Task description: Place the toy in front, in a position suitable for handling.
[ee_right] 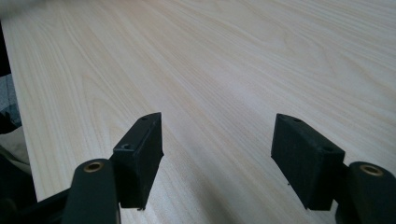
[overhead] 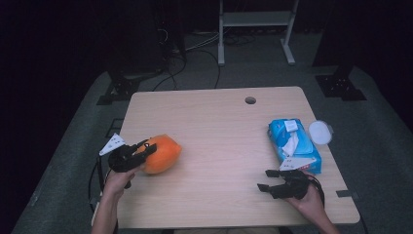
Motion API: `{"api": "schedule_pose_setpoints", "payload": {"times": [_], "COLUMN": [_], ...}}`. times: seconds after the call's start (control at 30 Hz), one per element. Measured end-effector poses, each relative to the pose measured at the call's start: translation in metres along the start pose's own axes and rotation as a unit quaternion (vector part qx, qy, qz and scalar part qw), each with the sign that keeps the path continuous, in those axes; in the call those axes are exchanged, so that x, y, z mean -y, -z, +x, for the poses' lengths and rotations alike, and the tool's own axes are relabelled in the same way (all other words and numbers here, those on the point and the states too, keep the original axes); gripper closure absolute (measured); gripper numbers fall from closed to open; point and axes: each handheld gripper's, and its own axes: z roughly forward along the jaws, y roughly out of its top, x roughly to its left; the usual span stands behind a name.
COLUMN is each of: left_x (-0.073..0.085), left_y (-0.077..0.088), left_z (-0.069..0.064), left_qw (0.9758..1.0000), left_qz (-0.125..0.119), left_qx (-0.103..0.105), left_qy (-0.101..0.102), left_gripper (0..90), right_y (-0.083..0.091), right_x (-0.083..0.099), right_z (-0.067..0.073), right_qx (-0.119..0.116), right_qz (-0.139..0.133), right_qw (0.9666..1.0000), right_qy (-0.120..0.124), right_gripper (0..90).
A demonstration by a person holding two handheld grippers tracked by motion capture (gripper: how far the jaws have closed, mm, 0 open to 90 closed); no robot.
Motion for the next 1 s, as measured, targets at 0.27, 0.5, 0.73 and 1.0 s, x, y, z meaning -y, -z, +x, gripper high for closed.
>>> {"api": "schedule_pose_setpoints", "payload": {"times": [0.27,0.5,0.73,1.0], "left_x": [-0.014,-0.026,-0.028,-0.027], "left_y": [-0.008,-0.029,-0.081,-0.113], "left_z": [-0.023,-0.046,-0.086,-0.121], "left_qw": [0.9988,0.9959,0.9883,0.9789], "left_qz": [-0.022,-0.023,0.005,0.022], "left_qx": [0.044,0.086,0.148,0.194], "left_qy": [-0.005,-0.019,-0.036,-0.059], "left_gripper": [57.2,57.3,57.4,57.4], "right_y": [0.001,0.002,0.007,0.015], "right_x": [0.000,0.000,0.000,0.001], "right_z": [-0.002,-0.003,-0.005,-0.009], "right_qx": [0.001,0.004,0.009,0.014], "right_qz": [-0.003,-0.005,-0.012,-0.024], "right_qw": [1.0000,0.9999,0.9998,0.9994], "right_qy": [-0.008,-0.010,-0.013,-0.018], "right_gripper": [32.5,32.5,32.6,32.6]}}
